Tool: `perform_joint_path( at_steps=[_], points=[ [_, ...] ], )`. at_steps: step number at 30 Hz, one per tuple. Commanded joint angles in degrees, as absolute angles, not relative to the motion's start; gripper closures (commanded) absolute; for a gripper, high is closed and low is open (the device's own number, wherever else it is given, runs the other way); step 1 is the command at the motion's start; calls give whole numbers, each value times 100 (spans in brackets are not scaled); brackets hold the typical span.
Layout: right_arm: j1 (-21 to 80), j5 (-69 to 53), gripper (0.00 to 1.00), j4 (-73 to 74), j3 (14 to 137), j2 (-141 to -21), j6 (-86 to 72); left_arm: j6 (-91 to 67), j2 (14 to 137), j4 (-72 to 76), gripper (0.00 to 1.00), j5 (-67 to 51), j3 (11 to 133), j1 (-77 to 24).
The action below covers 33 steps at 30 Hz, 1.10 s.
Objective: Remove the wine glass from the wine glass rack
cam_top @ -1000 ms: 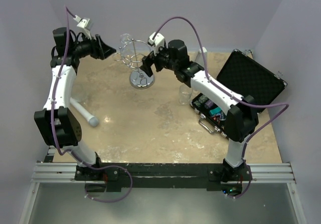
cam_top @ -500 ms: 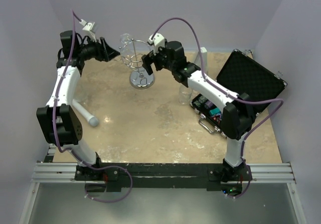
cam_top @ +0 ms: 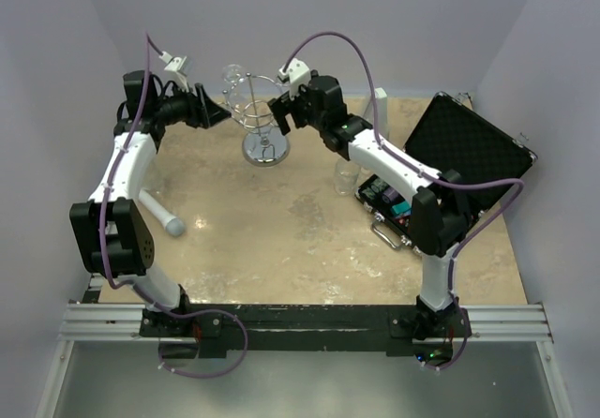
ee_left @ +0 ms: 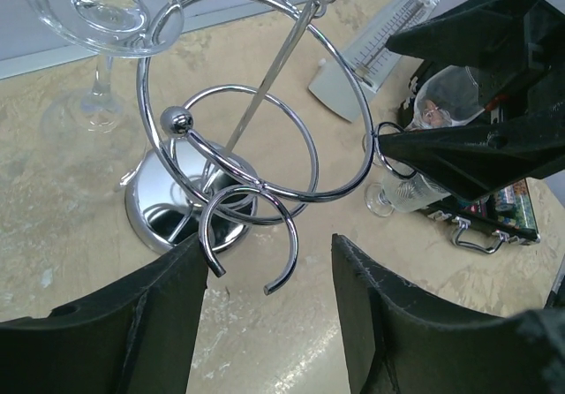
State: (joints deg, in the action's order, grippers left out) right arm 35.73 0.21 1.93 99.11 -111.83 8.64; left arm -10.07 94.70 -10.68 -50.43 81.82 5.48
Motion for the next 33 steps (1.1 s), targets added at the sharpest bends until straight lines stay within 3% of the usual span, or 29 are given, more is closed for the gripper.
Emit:
perform_joint_path(
  at_steps=[1, 19, 33],
  points=[
    [3568, 492, 1, 35, 10291, -11311, 1046, -1204, 9097, -905, 39, -5370, 8130, 422],
    [3313, 773, 2, -167, 11426, -12269, 1424, -1591, 8991, -580, 38, -5511, 7980, 360],
    [3234, 607, 1, -114, 11426, -12094, 1494, -1283, 8447, -1537, 26, -5440, 8331, 886]
  ],
)
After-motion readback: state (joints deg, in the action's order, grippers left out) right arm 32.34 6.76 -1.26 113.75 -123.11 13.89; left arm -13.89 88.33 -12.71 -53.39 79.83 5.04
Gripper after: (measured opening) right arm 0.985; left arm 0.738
